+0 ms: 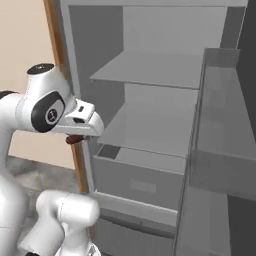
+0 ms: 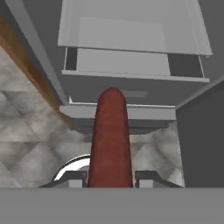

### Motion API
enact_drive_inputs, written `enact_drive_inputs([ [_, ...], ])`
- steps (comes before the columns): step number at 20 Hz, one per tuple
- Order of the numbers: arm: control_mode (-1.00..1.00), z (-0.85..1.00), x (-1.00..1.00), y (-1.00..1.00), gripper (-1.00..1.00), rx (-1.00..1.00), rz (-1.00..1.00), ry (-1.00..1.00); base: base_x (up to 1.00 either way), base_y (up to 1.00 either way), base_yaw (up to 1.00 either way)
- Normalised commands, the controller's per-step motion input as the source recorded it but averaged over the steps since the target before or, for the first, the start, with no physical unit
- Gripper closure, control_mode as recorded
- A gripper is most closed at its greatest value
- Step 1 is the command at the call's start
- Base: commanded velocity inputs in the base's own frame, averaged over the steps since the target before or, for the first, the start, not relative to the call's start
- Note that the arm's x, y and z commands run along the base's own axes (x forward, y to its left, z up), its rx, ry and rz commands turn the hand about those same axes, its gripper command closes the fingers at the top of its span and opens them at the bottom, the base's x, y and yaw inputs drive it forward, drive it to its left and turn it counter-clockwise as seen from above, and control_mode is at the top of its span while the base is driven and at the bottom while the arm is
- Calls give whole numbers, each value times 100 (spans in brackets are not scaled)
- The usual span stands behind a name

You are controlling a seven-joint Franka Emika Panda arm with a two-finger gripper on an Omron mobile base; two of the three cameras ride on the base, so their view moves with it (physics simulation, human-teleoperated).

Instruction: Move the hot dog bun to the plate on the dining table and place the condiment next to that plate. Then navigate to the fridge and take the sausage and place it on the plate as well.

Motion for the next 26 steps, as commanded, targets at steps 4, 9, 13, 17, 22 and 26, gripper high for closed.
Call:
enact_drive_inputs([
  [4, 100, 0, 0, 0, 100, 0, 0, 0, -40, 70, 77],
  [9, 100, 0, 0, 0, 100, 0, 0, 0, -4, 68, 86],
  [13, 100, 0, 0, 0, 100, 0, 0, 0, 0, 61, 89],
  [17, 100, 0, 0, 0, 100, 0, 0, 0, 0, 53, 88],
  [22, 100, 0, 0, 0, 100, 0, 0, 0, 0, 43, 89],
  [26, 100, 0, 0, 0, 100, 0, 0, 0, 0, 30, 90],
])
